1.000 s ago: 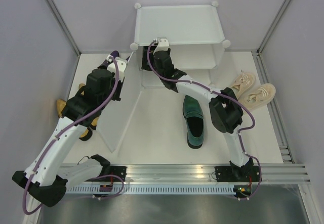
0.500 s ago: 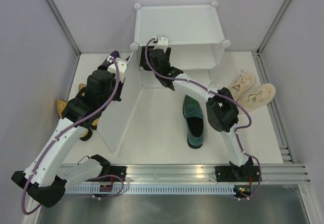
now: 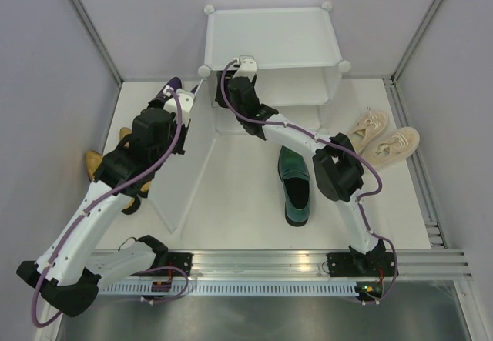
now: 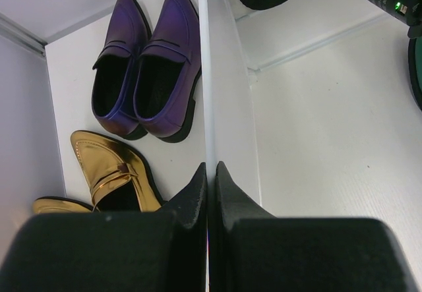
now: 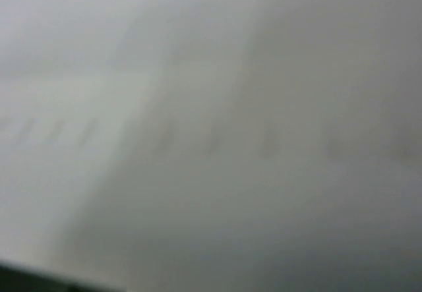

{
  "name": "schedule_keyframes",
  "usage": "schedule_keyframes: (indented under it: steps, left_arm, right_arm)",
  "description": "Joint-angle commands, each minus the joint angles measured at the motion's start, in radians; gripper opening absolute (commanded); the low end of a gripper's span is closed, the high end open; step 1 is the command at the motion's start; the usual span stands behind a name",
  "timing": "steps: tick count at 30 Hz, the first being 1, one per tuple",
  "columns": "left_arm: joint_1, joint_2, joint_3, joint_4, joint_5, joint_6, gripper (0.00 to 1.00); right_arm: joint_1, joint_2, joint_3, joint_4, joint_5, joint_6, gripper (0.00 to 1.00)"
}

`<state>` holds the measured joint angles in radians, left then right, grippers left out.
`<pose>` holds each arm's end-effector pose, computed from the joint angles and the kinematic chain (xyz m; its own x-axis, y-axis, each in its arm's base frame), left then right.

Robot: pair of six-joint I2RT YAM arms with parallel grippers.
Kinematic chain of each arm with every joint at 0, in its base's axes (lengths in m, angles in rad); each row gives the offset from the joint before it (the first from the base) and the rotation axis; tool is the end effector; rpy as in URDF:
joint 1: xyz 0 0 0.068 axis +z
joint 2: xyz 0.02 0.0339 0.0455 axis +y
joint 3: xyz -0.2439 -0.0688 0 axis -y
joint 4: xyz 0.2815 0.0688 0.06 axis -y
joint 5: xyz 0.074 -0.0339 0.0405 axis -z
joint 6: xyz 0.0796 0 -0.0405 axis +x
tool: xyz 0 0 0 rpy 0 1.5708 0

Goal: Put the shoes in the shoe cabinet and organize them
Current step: Place the shoe in the shoe cabinet.

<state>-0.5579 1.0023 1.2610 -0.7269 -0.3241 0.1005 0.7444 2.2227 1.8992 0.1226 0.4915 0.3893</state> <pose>0.2500 -0.1261 0.3816 -0.3548 0.3335 -0.8735 0.2978 0.9259 0.2325 0.4632 0.3757 0.2460 -0.2334 0.2399 -0.9423 -0.1822 0.9411 0.2848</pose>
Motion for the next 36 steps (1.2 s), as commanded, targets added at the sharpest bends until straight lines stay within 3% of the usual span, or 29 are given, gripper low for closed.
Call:
schedule_keyframes:
  steps: [1,7,12,18,28,36]
  left_arm:
    - [-0.031,-0.014,-0.017,0.020,0.096,0.054,0.02]
    - [-0.034,-0.017,-0.018,0.023,0.094,0.054,0.02]
    - [-0.036,-0.021,-0.020,0.023,0.094,0.054,0.02]
    - [-0.039,-0.022,-0.023,0.024,0.096,0.054,0.02]
    - [-0.042,-0.021,-0.026,0.027,0.097,0.054,0.02]
    - [-0.042,-0.022,-0.031,0.027,0.097,0.054,0.02]
  right_arm:
    - [0.007,0.012,-0.084,-0.014,-0.112,0.003,0.69]
    - [0.007,-0.051,-0.166,0.078,-0.194,-0.035,0.51]
    - [0.007,-0.063,-0.170,0.081,-0.203,-0.049,0.50]
    - [0.001,-0.041,-0.137,0.068,-0.189,-0.035,0.58]
    - [-0.005,-0.015,-0.080,0.066,-0.205,0.033,0.91]
    - [-0.005,-0.064,-0.123,0.084,-0.225,0.048,0.97]
